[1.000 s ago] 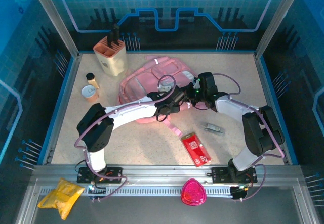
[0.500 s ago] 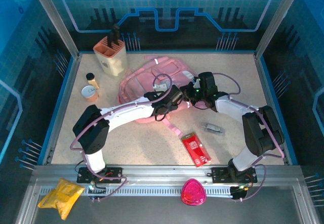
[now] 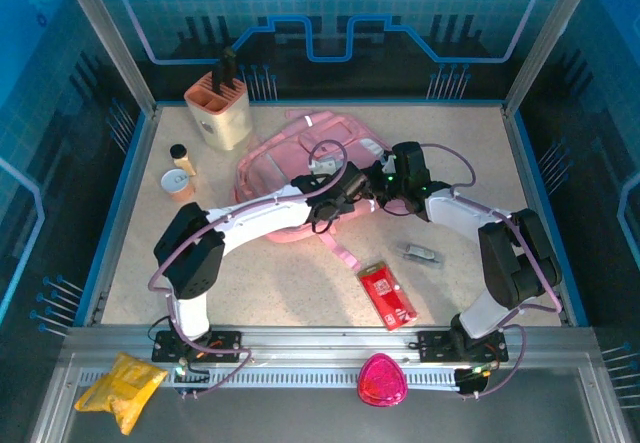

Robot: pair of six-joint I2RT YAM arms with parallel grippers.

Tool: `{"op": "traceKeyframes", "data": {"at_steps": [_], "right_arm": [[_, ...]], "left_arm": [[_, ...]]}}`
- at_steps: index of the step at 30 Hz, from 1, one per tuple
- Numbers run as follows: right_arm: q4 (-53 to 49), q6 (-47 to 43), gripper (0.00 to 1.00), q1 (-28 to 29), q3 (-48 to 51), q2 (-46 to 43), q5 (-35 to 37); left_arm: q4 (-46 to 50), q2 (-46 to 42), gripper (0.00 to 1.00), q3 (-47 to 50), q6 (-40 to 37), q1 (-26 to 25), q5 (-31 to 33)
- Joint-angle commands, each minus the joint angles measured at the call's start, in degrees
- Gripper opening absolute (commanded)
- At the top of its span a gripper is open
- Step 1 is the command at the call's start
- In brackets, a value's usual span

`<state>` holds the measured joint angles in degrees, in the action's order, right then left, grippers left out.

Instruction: Pack the student bag

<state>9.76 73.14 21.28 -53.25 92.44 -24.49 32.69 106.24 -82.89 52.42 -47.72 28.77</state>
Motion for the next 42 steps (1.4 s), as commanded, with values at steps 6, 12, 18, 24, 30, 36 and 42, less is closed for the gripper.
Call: {"op": "traceKeyframes", "data": {"at_steps": [6, 12, 18, 24, 30, 36, 42], "right_arm": [[3.9, 0.1, 0.00, 0.3, -0.6, -2.1, -3.4], [4.3, 0.3, 0.00, 0.6, -1.1, -1.7, -3.4], [4.2, 0.5, 0.00, 0.9, -1.1, -1.6, -3.5], [4.1, 0.3, 0.00, 0.8, -0.6, -1.8, -3.4], [3.7, -0.1, 0.00, 0.4, -1.0, -1.7, -3.2], [3.7, -0.7, 0.00, -0.9, -1.1, -1.4, -4.2], [3.6, -0.9, 0.00, -0.9, -0.8, -1.8, -4.0]], "left_arm": [[-6.4, -1.1, 0.34, 1.1, -4.3, 0.9, 3.6], [-2.8, 2.0, 0.28, -1.2, -7.7, 1.1, 4.1], [-1.4, 5.4, 0.19, -4.7, -8.7, 1.2, 5.4], [-0.1, 6.4, 0.16, -7.1, -9.8, 1.4, 8.9], [1.0, 6.3, 0.06, -7.4, -10.1, 1.5, 7.5], [4.9, 2.1, 0.01, -3.5, -10.3, 1.7, 5.2], [6.1, -0.5, 0.02, 2.9, -9.4, 2.4, 3.6]]}}
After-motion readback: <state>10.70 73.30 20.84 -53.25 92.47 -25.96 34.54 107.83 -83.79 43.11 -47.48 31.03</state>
